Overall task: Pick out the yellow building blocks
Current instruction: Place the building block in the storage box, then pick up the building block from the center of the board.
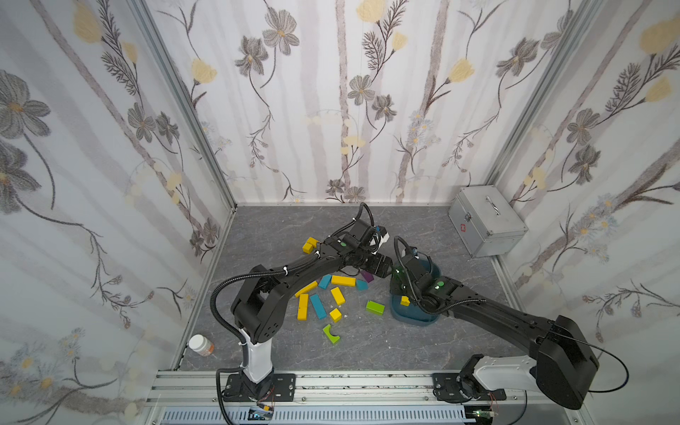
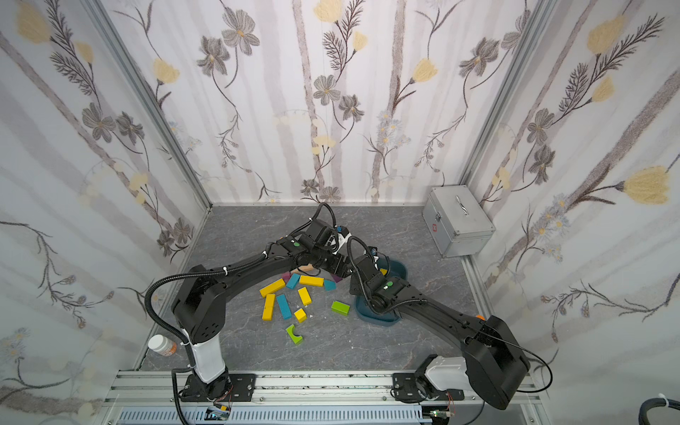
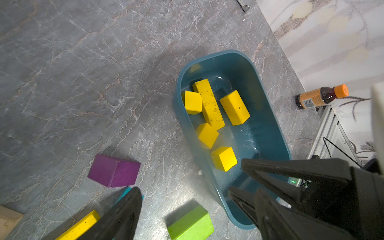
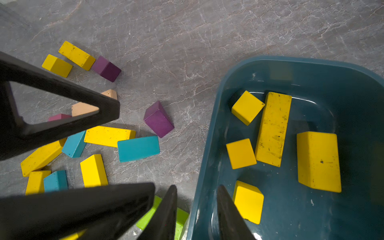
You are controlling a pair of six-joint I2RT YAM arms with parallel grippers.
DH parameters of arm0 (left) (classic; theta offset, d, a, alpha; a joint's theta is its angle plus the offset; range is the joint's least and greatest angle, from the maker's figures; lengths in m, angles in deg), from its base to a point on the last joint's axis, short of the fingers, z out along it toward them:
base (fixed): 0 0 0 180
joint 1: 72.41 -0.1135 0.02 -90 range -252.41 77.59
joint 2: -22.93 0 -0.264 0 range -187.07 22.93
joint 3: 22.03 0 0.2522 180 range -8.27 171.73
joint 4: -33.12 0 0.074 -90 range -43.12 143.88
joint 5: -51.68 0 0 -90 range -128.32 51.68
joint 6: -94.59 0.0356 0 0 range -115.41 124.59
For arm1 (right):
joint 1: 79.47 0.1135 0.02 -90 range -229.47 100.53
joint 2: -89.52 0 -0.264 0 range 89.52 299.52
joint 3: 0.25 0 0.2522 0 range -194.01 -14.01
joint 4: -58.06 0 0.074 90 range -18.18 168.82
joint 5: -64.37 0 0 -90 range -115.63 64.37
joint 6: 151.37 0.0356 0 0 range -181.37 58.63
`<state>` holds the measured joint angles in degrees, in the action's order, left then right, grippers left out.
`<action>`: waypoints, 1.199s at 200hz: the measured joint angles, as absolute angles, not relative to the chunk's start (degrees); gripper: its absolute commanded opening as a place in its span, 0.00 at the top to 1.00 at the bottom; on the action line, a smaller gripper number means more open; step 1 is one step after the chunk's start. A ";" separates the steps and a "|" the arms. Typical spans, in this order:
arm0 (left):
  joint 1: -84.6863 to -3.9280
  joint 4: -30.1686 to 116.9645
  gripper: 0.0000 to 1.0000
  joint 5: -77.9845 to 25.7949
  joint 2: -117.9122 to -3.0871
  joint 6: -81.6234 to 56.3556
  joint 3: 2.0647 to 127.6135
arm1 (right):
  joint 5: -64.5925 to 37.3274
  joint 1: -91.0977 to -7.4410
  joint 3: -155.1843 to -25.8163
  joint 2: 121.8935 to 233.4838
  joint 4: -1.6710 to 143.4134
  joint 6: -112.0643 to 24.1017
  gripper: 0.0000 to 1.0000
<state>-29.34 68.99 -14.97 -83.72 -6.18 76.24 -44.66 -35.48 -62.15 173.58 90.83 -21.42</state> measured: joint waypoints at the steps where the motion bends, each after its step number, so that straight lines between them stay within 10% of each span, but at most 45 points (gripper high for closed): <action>1: -29.34 69.03 0.14 -15.01 -83.68 -6.18 76.24 | -44.70 -35.42 -62.15 173.58 90.78 -21.44 0.66; 240: -31.17 75.28 0.18 -32.24 -62.06 -22.59 50.52 | -34.65 -30.39 -73.58 188.96 78.78 -33.20 0.67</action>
<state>-31.17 75.28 -32.24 -62.06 -22.59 50.52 -34.65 -30.39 -73.58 188.96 78.78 -33.20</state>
